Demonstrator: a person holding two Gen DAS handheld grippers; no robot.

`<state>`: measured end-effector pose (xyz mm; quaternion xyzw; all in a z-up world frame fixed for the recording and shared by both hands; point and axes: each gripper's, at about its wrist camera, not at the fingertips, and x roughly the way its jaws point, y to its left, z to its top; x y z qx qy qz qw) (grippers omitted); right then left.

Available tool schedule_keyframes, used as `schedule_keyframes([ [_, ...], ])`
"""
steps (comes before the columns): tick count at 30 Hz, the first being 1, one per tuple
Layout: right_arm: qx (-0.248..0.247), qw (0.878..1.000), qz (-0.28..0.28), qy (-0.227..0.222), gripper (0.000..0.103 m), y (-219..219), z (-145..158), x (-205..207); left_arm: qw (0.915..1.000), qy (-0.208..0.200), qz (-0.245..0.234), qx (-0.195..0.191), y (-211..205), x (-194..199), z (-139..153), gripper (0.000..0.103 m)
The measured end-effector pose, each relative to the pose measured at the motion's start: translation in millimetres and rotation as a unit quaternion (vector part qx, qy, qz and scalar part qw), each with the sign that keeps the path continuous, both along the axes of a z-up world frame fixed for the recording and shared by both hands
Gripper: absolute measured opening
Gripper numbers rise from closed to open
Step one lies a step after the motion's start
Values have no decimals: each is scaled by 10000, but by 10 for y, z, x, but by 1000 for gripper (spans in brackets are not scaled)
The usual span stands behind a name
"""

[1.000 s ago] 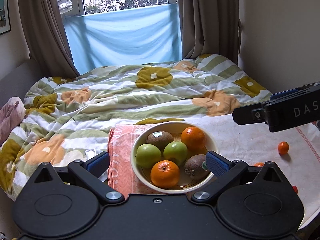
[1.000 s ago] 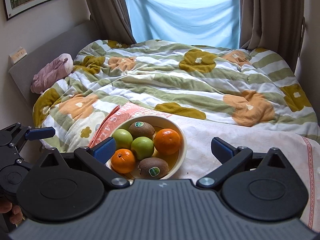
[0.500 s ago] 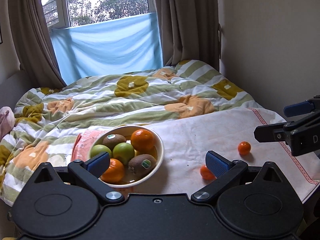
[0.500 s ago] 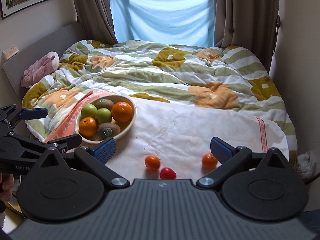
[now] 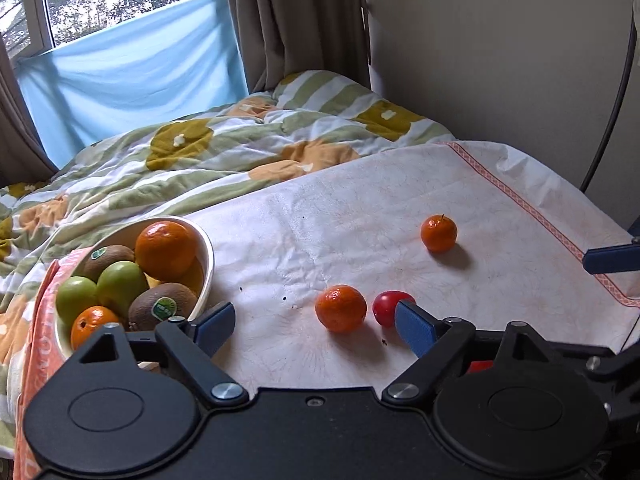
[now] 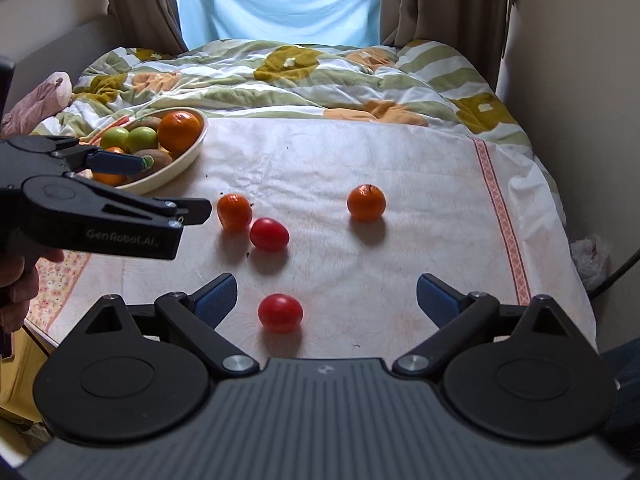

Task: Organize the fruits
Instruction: 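Grasp a tangerine with the left tool while the right tool grasps a red tomato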

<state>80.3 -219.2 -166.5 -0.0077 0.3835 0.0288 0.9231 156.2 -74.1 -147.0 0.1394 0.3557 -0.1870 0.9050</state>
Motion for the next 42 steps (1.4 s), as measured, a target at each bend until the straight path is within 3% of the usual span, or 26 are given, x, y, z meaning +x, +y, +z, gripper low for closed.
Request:
schedule_keyframes([
  [3,150,9997,-187,79,103,76,-151,15,9999,61,-74,35,-22,145,-139,87],
  [7,239,9990,-343,180,102,182,-290,45,9994,271,-210,-30,-42,332,-278,72],
  [15,316,9977,-497,349,93,305,-461,106,9971,529,-544,14,-108,464,-464,65],
  [18,292,9976,-522,356,90,335,-480,116,9964,619,-580,-64,-115,492,-481,57],
  [20,236,9978,-527,330,85,361,-483,122,9955,695,-640,-107,-129,509,-502,44],
  [25,248,9976,-537,358,76,363,-493,142,9947,683,-759,-103,-112,486,-497,43],
  [32,256,9977,-512,369,75,354,-526,194,9970,661,-411,-48,18,440,-458,43],
  [42,229,9985,-279,411,64,376,-583,246,9981,565,-249,18,91,331,-415,43],
])
